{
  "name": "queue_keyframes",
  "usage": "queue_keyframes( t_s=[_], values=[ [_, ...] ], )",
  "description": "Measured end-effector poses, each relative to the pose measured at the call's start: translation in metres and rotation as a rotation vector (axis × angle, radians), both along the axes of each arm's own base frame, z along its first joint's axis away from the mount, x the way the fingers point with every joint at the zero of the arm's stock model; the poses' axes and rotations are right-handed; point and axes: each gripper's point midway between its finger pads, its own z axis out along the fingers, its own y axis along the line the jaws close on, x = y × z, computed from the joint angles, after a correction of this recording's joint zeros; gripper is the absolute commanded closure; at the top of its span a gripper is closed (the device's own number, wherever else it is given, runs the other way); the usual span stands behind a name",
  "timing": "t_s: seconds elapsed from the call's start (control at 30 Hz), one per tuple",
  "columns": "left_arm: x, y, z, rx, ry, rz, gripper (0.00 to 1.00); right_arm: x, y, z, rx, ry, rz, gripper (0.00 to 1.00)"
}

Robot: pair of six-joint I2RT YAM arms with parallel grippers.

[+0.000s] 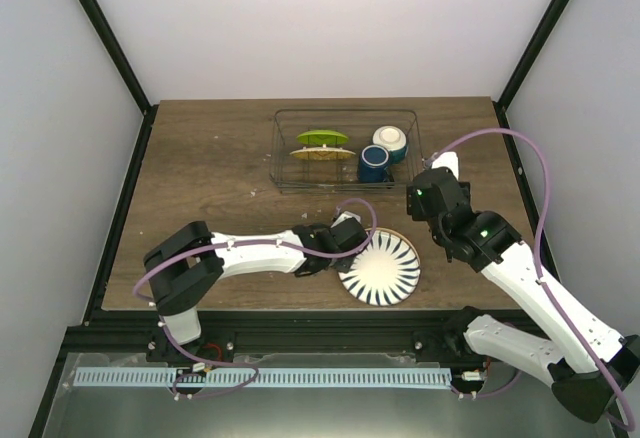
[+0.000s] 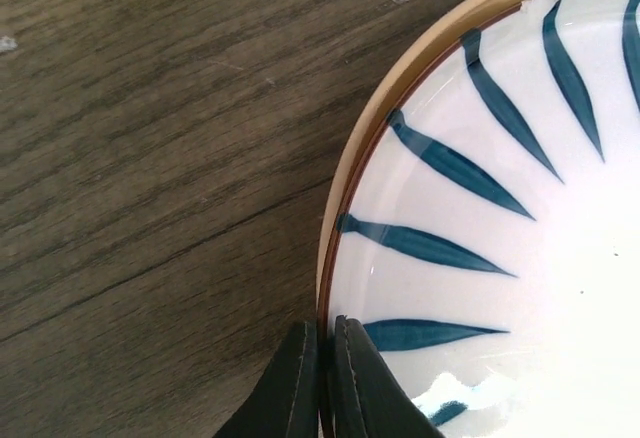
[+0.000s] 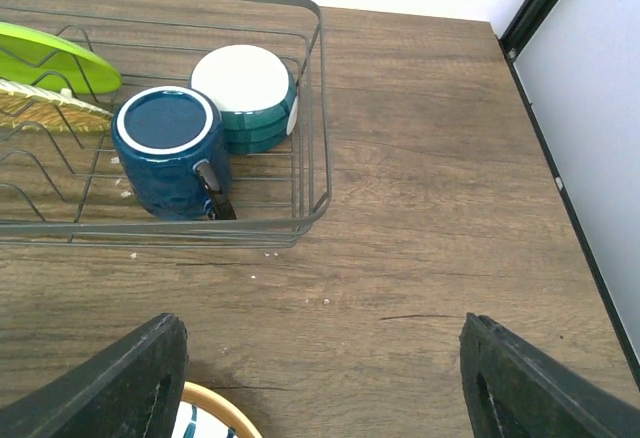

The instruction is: Load the mixed dishes into the dish rack

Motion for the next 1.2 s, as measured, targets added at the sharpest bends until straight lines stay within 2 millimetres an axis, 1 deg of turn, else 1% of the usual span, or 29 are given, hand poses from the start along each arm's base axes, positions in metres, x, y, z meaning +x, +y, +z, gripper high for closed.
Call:
queue_keyframes(
  t_s=[0.17, 0.27, 0.33, 0.4, 0.53, 0.63, 0.7, 0.83, 0.93, 1.03, 1.13, 1.2],
  values=[
    [0.003, 0.010, 0.010, 0.012, -0.031, 0.025, 1.00, 0.000, 0.009, -0.005, 0.016, 0.018, 0.047, 0.19],
    [0.003, 0.021, 0.021, 0.009, -0.060, 0.048, 1.00, -0.002, 0.019, -0.015, 0.047, 0.042, 0.099, 0.17],
    [0.002, 0.034, 0.030, 0.003, -0.085, 0.067, 1.00, -0.005, 0.026, -0.028, 0.074, 0.069, 0.140, 0.15],
    [0.001, 0.040, 0.035, -0.001, -0.096, 0.077, 1.00, -0.008, 0.032, -0.042, 0.092, 0.104, 0.176, 0.14],
    [-0.004, 0.056, 0.039, -0.007, -0.109, 0.097, 1.00, -0.014, 0.040, -0.071, 0.096, 0.172, 0.221, 0.10],
    [-0.007, 0.065, 0.040, -0.010, -0.114, 0.108, 1.00, -0.013, 0.046, -0.085, 0.101, 0.215, 0.246, 0.09],
    [-0.009, 0.070, 0.040, -0.011, -0.115, 0.115, 1.00, -0.007, 0.050, -0.090, 0.118, 0.235, 0.261, 0.09],
    [-0.010, 0.075, 0.042, -0.013, -0.121, 0.125, 1.00, 0.008, 0.060, -0.104, 0.190, 0.286, 0.306, 0.08],
    [-0.009, 0.077, 0.044, -0.017, -0.127, 0.130, 1.00, 0.013, 0.076, -0.113, 0.269, 0.311, 0.371, 0.09],
    [-0.009, 0.080, 0.045, -0.018, -0.134, 0.135, 1.00, 0.006, 0.093, -0.127, 0.346, 0.350, 0.443, 0.10],
    [-0.010, 0.084, 0.045, -0.019, -0.141, 0.140, 1.00, -0.005, 0.104, -0.141, 0.407, 0.398, 0.496, 0.16],
    [-0.010, 0.087, 0.045, -0.024, -0.146, 0.143, 1.00, -0.010, 0.109, -0.147, 0.440, 0.419, 0.517, 0.19]
  ],
)
